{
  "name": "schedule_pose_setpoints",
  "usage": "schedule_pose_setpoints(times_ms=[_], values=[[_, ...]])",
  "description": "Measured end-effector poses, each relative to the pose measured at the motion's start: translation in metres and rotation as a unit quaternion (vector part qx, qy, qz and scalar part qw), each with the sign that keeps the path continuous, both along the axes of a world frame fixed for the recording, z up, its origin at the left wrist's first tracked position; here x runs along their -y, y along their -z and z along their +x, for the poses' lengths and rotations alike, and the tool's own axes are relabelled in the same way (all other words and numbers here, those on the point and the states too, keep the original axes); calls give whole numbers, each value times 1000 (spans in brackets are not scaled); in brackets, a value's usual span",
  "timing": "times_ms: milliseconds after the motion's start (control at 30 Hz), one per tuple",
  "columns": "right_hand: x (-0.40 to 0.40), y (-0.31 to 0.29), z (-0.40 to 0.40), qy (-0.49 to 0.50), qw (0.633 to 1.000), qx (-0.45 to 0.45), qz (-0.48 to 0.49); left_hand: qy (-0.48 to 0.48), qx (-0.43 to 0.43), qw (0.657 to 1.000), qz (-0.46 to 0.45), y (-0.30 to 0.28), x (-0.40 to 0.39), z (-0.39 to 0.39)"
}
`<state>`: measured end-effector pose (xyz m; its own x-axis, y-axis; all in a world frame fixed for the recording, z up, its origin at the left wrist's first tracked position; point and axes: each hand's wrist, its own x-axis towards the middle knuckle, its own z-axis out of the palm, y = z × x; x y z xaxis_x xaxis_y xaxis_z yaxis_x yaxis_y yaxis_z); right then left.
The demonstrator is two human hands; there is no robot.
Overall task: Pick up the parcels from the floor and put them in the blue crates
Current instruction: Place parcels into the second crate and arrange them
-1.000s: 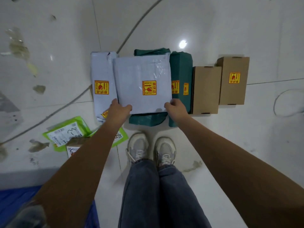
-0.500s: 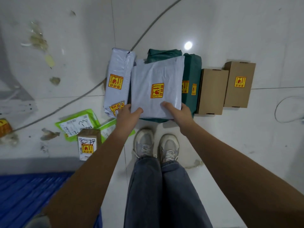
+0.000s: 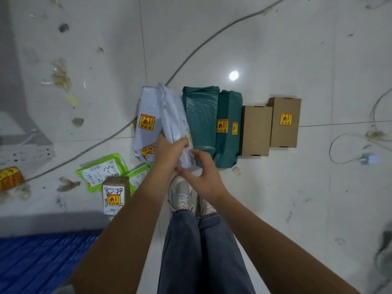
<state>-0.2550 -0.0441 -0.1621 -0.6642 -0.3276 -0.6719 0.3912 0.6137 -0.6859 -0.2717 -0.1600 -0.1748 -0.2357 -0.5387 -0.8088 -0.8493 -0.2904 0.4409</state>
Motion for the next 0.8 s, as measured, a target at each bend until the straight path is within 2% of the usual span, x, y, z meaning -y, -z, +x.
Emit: schedule_pose_setpoints(times_ms=[133,267,333,500,567,633,733,800], values=[[-15,-2,-29,190,973,129,8,-136,-12,987,83,-7,25,27],[-31,4,-41,107,963,244,44,-206,-65,949,228,-11,39,62],[-31,8,-41,107,956,272,34,-212,-92,933,277,-14,38,76],[-33,9,-37,75,979,185,47,-212,-145,899,355,-20,31,87],[-36,5,-36,90,976,196,13,-204,-149,890,381,-22,31,86],[-40,2,-38,118,963,240,-23,-187,-129,893,388,-24,34,85],[-45,-4,-45,74,952,292,-48,-146,-104,907,382,-27,39,81],[-52,-8,-46,93,942,316,-66,-126,-96,916,370,-31,41,78]])
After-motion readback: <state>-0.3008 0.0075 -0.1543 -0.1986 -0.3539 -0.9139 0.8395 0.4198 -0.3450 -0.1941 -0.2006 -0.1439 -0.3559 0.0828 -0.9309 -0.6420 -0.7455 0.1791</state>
